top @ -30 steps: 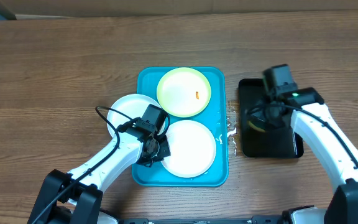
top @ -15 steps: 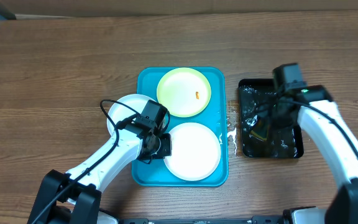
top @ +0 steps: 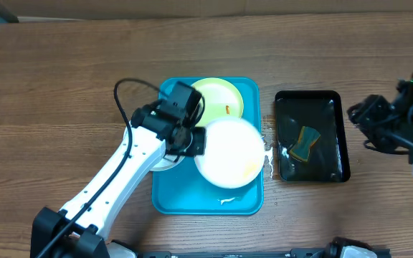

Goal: Clean dirty plates on tray and stack at the side

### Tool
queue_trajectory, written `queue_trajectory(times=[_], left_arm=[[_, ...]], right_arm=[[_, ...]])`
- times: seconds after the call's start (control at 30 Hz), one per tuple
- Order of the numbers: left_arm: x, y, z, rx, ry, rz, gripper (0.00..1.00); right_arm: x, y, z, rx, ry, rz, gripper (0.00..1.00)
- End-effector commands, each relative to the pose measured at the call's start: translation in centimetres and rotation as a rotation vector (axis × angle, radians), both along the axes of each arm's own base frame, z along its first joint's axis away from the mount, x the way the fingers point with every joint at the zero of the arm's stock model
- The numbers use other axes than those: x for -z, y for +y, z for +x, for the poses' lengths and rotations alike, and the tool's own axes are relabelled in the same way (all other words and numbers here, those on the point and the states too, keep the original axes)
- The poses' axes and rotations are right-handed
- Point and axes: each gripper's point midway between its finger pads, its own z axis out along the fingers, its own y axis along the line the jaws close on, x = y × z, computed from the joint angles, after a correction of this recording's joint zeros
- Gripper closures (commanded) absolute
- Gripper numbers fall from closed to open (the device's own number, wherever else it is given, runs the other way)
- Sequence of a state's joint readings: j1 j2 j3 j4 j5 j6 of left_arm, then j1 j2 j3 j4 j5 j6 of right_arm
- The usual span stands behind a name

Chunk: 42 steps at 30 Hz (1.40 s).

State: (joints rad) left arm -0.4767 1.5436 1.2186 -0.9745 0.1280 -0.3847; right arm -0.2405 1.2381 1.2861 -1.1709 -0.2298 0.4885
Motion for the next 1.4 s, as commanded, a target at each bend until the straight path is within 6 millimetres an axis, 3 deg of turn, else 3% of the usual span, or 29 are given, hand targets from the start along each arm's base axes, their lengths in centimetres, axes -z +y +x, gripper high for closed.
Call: queue_trajectory(times=[0.0,0.17,0.27,0.4,0.53,0.7,1.03,1.37], left_arm=[[-4.8,-1.9,3.2,0.044,-0.194,0.022,0.96],[-10.5,-4.9,6.3,0.051,-0.467,0.058,0.96],[-12.2,-7.1,7.7,0.058,-0.595,0.076,0.96],[-11.9,-10.2,9.1,0.082,-0.680,0.099,0.96],[-9.6,-13.5,10.0,0.157,-0.742,0.171,0.96],[-8.4,-15.3,9.9,0.221,-0.821,0.347,0.96],[-13.5,-18.3,8.8,0.313,-1.059,0.543,0.96],[-16.0,-19.7,8.2,0.329,-1.161,0.589,0.96]], right_arm=[[-0.4,-1.1,-0.2,0.015,-0.015,-0.001,0.47],[-0.4,-1.5,-0.3,0.010,-0.015,-0.001,0.46],[-0.3,-1.4,-0.5,0.010,-0.009,0.000,0.47],[-0.2,-1.4,-0.6,0.007,-0.002,0.000,0.47],[0.0,-1.3,-0.9,-0.006,0.011,-0.002,0.46],[0.2,-1.1,-1.5,-0.011,0.034,0.002,0.46],[0.3,-1.1,-1.5,-0.011,0.037,0.002,0.46],[0.3,-1.1,-1.5,-0.011,0.038,0.003,0.46]])
